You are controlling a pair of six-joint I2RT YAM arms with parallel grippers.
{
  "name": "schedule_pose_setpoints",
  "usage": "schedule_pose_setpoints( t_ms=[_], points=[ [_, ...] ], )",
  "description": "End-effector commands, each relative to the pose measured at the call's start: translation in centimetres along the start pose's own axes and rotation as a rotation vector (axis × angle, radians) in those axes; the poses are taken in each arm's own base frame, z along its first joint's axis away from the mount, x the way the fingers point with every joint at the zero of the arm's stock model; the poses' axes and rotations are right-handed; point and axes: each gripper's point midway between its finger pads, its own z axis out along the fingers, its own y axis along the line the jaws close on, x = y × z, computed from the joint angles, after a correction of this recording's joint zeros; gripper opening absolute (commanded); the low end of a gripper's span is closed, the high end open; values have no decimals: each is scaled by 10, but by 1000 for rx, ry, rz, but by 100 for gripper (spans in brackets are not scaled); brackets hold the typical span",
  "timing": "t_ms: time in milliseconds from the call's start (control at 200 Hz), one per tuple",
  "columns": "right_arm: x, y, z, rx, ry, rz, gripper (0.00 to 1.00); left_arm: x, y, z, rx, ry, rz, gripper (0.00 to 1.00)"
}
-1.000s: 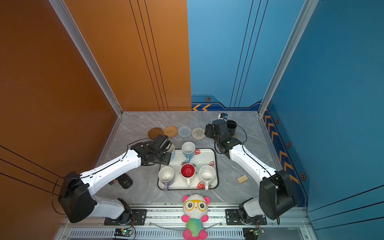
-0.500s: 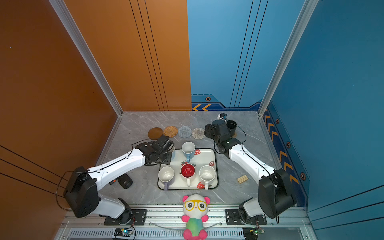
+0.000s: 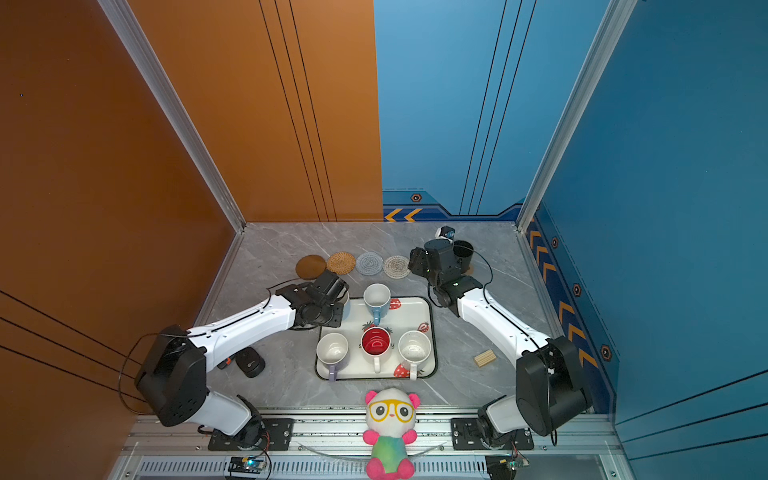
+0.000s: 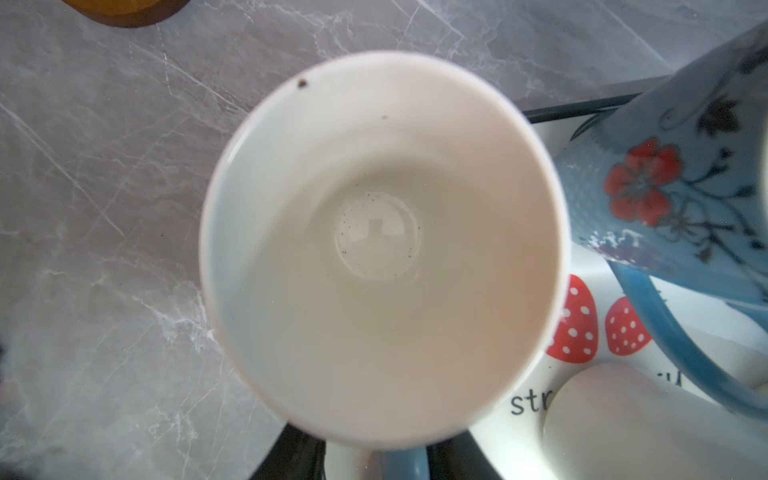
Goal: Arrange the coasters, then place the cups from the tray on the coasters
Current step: 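Lower left gripper into the white mug with blue handle on the tray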
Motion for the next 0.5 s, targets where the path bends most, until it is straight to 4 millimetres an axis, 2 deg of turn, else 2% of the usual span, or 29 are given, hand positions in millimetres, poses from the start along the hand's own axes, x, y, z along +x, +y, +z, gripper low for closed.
schedule_pose_setpoints(
  t_ms=[0,290,321,496],
  points=[
    [6,-1,6,-9,18,8,69,-1,6,7,-18,-1,-18,35],
    [7,0,8,-15,22,10,69,1,3,14,-10,15,-20,29],
    [7,0,8,-15,23,10,69,12,8,20,-26,41,-15,28],
    [7,0,8,-16,24,10,69,13,8,23,-28,44,-18,25]
  ],
)
